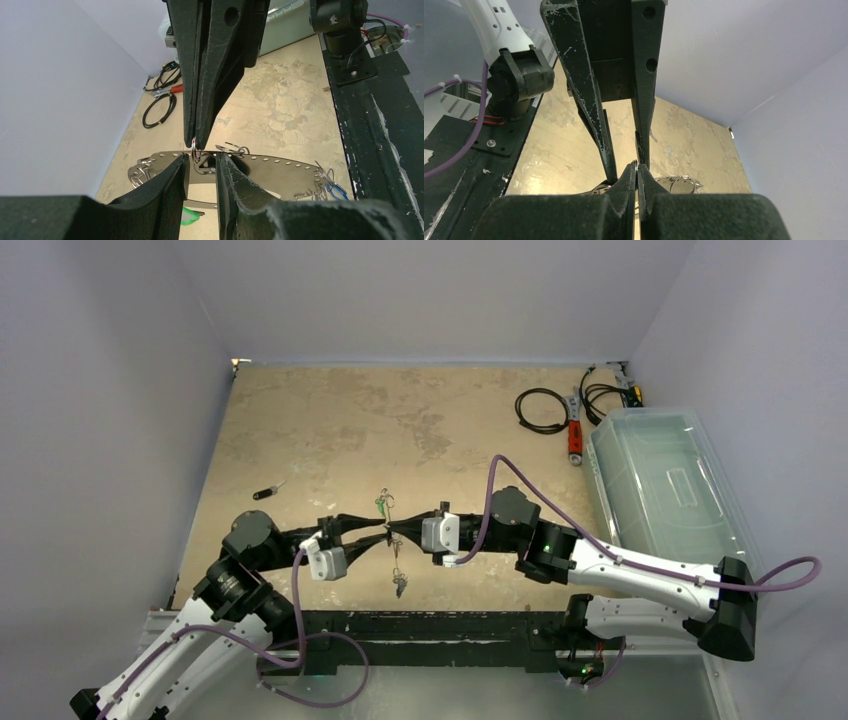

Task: Put the keys on the keyring

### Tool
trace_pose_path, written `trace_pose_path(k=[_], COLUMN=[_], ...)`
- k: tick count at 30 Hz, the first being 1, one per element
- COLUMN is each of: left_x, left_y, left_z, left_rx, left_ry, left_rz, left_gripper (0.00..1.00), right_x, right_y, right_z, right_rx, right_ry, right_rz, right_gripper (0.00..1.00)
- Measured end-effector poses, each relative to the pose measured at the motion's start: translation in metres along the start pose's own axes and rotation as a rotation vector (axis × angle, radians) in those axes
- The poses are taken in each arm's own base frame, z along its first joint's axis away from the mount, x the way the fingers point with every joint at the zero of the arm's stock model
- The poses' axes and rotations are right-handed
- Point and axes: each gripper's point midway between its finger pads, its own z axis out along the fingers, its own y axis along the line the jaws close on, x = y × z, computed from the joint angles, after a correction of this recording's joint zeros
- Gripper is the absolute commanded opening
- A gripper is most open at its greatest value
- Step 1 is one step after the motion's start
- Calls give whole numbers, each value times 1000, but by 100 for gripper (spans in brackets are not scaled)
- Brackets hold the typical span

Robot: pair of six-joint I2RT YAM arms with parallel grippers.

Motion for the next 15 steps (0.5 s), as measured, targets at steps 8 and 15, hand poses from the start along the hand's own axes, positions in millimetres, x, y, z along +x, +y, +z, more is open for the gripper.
trace_pose_path(k=[8, 15], left_x=[0, 0], left_y=[-3, -3], left_z=[1, 1], left_rx=[19, 19], left_ry=[-6, -5], left_rz=[-3, -1], left_gripper=[21, 0], right_x=[1, 2], right_y=[0, 1], right_z=[1, 1], right_rx=[-1, -6], right_ry=[1, 3], right_rz=[0, 3], right_gripper=[0, 0])
